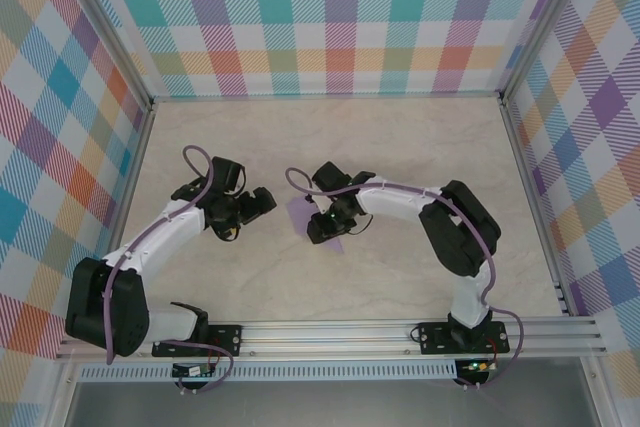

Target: Fold a paper plane with a square sheet of paper (pick it up from the middle)

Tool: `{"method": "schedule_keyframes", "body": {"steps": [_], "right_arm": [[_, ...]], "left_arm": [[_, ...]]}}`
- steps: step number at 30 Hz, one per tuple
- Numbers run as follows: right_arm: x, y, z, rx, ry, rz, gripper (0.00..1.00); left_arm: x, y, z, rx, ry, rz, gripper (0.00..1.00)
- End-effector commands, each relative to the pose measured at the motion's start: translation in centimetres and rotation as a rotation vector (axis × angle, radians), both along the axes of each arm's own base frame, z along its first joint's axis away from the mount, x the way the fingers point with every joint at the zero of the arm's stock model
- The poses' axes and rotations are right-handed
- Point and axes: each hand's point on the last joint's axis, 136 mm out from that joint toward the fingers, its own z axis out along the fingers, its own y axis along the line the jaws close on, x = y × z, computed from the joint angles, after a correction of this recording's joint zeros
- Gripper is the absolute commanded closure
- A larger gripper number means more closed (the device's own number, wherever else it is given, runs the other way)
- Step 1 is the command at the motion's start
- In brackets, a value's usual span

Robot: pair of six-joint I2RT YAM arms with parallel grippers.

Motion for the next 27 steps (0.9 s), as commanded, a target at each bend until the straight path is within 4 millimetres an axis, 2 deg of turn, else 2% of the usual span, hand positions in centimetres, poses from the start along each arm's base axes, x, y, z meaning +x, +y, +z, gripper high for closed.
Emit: {"method": "schedule_keyframes", "body": {"steps": [1,5,12,16,23,27], "right_arm": [[0.9,1.7,3.1,0.121,-0.014,-0.133,0.6],[2.4,0.8,2.2,0.072,-0.027,-0.279,0.63],[3.7,-1.0,-0.3,-0.007,-0.003,-0.385,0.68],[3.6,-1.5,-1.1,-0.012,0.022,-0.389,0.69],[3.3,-2.5,-2.8,-0.009,0.075,-0.414,0.7],[3.3,-2.9,-3.4,0.033,0.122,-0.435,0.7]], "left_arm": [[-0.3,-1.2,-0.6,-0.078,0.017,-0.008,0.03],[-0.7,-2.3,-1.1,-0.146,0.031,0.003,0.1],[-1.6,-4.9,-2.0,-0.231,0.064,-0.023,0.22],[-1.7,-6.0,-2.3,-0.262,0.077,-0.027,0.28],[-1.4,-8.7,-2.9,-0.34,0.094,-0.062,0.47],[-1.5,-9.6,-3.5,-0.343,0.114,-0.078,0.51]]}}
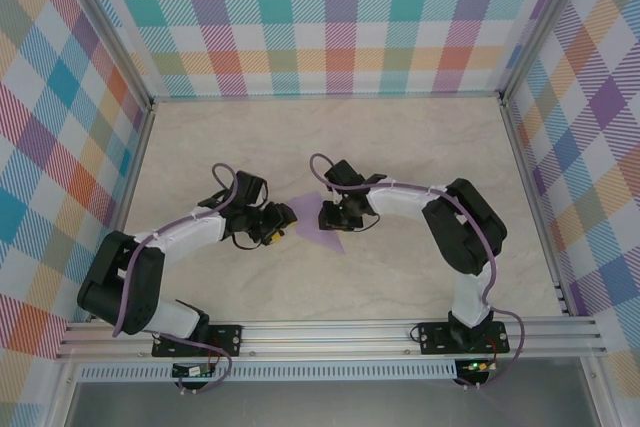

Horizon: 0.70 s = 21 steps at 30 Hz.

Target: Fold a paper plane with a square sheet of paper (pick it up from the middle)

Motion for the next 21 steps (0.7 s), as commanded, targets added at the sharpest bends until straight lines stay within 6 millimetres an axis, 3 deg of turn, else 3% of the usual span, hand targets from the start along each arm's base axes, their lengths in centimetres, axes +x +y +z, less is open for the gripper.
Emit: {"method": "schedule_keyframes", "body": {"steps": [1,12,21], "right_arm": [[-0.5,-0.2,-1.3,0.044,0.062,-0.021,0.7],[-0.5,-1.3,-2.1,0.212,0.174,-0.093,0.7],[-0.3,-2.0,-2.2,0.221,0.186,-0.11,0.71]], "left_arm": [[-0.1,-1.3,-0.2,-0.034,0.013,-0.021,0.52],[0.1,-2.1,-1.8,0.03,0.041,-0.035,0.56],[1.1,-1.7,-2.7,0.109,0.042,-0.035,0.61]]}}
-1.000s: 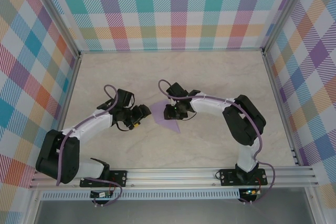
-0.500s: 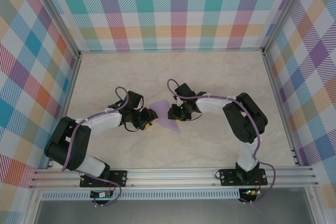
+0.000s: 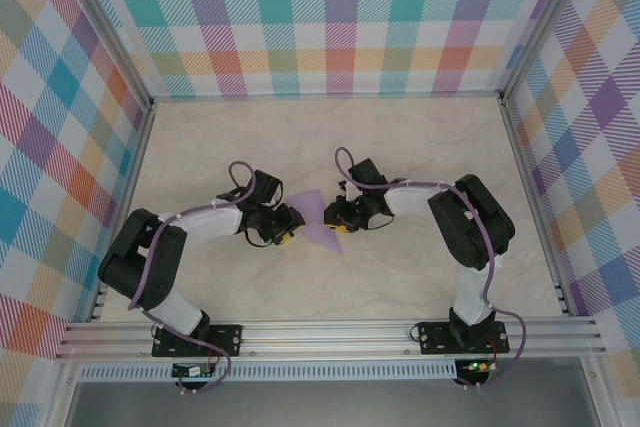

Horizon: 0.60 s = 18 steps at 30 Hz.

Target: Fold a paper plane with a square sheet of paper (pick it up from the middle)

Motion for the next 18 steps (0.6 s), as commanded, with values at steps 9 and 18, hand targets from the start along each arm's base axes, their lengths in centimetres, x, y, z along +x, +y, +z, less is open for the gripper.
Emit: {"method": "schedule_keyframes", "body": {"steps": [9,18], "right_arm": [[-0.6,-1.8,-2.2,-0.083,0.047,-0.028,0.73],[-0.6,-1.8,-2.2,-0.082,0.048,-0.029,0.72]], "left_arm": [[0.7,-1.3,-0.5,-0.01,-0.005,-0.044,0.63],[1.2,-2.6,0.2,-0.083,-0.037,-0.065,0.66]]}}
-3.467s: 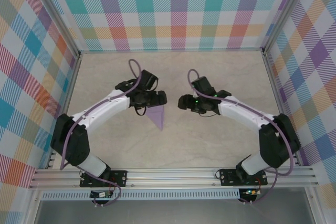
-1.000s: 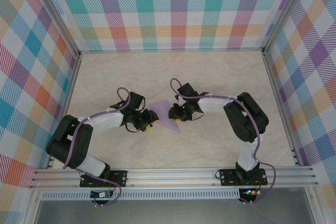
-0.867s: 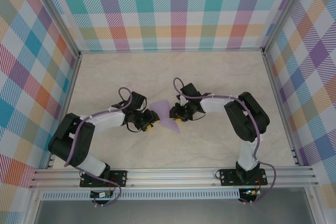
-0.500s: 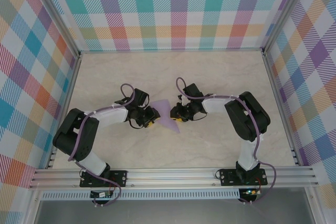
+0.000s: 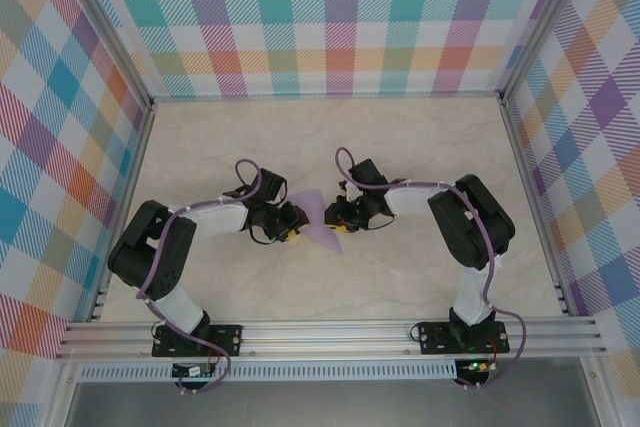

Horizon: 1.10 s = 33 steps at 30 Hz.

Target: Fold a paper plane with a square sheet of paper (pick it up from the middle)

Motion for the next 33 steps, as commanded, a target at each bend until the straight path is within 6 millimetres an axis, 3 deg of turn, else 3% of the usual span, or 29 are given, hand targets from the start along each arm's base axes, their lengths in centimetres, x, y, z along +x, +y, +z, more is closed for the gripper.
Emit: {"method": "schedule_keyframes", "body": {"steps": [1,8,15,18,24,30,33], "right_arm": [[-0.7,-1.7,-2.2,-0.081,0.05,-0.027,0.72],[-0.5,-1.7,-1.9,-0.076,0.034,-0.019,0.7],[0.6,-0.9,0.4,-0.041,-0.084,0.042,0.57],[1.2,-0.6,1.2,-0.038,-0.116,0.064,0.57],[1.3,-0.3,1.1,-0.036,-0.123,0.084,0.6],[1.2,-0.3,1.3,-0.026,-0.139,0.095,0.59],[1.3,-0.2,2.7,-0.009,-0.203,0.116,0.55]], "left_arm": [[0.5,-1.3,0.9,-0.047,-0.032,-0.03,0.67],[0.6,-1.4,1.3,-0.065,-0.058,-0.033,0.75],[0.6,-1.5,1.4,-0.07,-0.053,-0.038,0.83],[0.6,-1.4,1.6,-0.07,-0.059,-0.036,0.83],[0.4,-1.6,2.2,-0.088,-0.074,-0.043,0.79],[0.4,-1.6,2.3,-0.089,-0.075,-0.048,0.85],[0.3,-1.5,2.0,-0.081,-0.063,-0.045,0.91]]}}
